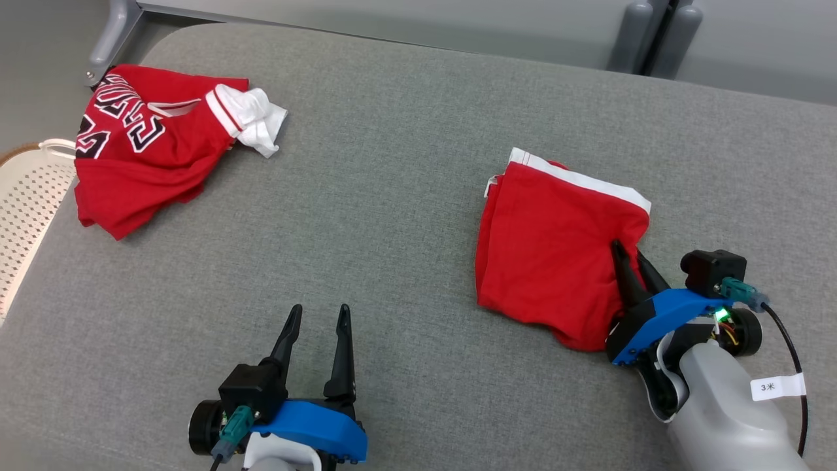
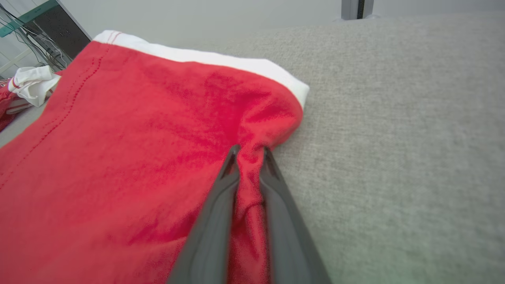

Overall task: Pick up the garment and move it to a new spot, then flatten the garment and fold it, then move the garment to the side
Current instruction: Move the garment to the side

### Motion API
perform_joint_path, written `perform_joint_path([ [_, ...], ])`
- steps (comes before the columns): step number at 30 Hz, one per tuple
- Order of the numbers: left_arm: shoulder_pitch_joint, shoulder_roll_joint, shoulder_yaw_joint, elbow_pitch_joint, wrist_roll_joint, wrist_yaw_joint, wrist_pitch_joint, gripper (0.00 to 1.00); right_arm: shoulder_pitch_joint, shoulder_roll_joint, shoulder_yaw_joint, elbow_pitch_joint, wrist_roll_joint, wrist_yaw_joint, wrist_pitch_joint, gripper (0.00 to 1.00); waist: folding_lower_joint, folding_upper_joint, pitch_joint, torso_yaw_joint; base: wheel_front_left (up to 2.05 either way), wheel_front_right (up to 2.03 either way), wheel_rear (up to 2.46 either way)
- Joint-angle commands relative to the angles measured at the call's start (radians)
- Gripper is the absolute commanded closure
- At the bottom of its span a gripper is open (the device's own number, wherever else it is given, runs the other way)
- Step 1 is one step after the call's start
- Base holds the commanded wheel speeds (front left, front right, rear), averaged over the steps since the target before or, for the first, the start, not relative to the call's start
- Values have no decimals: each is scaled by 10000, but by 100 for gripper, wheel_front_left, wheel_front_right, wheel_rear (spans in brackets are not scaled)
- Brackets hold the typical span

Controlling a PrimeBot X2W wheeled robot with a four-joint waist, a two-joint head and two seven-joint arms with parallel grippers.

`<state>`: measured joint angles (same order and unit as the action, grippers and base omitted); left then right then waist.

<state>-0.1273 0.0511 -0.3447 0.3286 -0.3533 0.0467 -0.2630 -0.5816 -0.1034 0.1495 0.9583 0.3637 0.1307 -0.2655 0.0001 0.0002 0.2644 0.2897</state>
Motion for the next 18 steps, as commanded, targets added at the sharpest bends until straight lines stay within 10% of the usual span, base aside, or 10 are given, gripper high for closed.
perform_joint_path([
  [1, -101, -10, -30, -4, -30, 22, -28, 0, 176, -48, 31, -44, 162, 0, 27, 100, -1, -2, 35, -96, 0, 0, 0],
  [9, -290, -11, -120, 66, 117, -158, -28, 0, 410, -24, -99, -693, 236, 0, 13, 100, -1, -2, -232, -931, 0, 0, 0],
  [18, -626, -9, -139, 311, 408, -450, -27, 0, 813, 311, 355, -1200, 364, 0, 15, 100, -1, -2, -626, -3611, 0, 0, 0],
])
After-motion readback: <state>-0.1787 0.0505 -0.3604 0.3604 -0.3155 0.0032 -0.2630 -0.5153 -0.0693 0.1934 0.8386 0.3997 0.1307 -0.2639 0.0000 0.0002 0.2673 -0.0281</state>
